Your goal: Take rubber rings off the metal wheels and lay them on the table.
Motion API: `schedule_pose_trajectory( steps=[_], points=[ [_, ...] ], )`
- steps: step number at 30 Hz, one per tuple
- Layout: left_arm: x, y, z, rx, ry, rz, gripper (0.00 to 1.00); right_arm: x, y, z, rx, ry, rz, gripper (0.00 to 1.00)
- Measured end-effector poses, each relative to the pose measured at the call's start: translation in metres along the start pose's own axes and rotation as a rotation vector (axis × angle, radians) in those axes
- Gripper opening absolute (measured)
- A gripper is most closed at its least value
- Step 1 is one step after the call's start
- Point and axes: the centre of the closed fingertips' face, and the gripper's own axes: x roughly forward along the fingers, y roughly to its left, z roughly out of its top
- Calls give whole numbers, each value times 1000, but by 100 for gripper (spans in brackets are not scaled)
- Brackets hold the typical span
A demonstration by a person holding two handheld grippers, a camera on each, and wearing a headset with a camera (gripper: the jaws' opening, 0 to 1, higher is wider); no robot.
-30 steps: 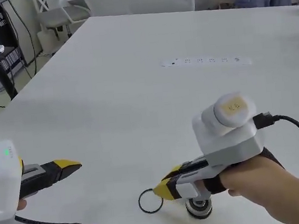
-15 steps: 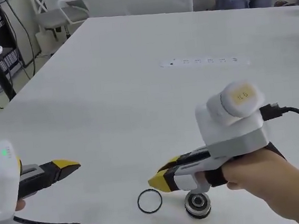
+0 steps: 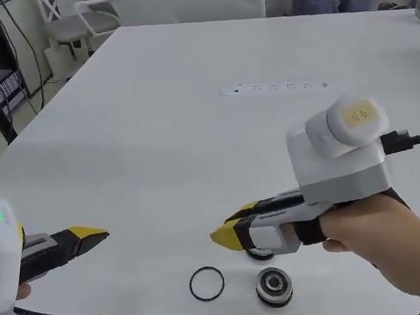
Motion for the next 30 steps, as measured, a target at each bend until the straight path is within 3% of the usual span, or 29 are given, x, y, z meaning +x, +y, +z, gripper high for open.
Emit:
schedule_pose_trajectory(
  steps=[12,25,30],
  points=[
    [1,-2,-1,-2,4,-10,84,-15,-4,10,-73,-20,-21,19],
    [1,-4,-3,-2,16,-22,84,-35,-7,9,-226,3,-53,24],
    [1,-4,-4,-1,21,-25,85,-46,-6,11,-254,-15,-58,26]
  ],
)
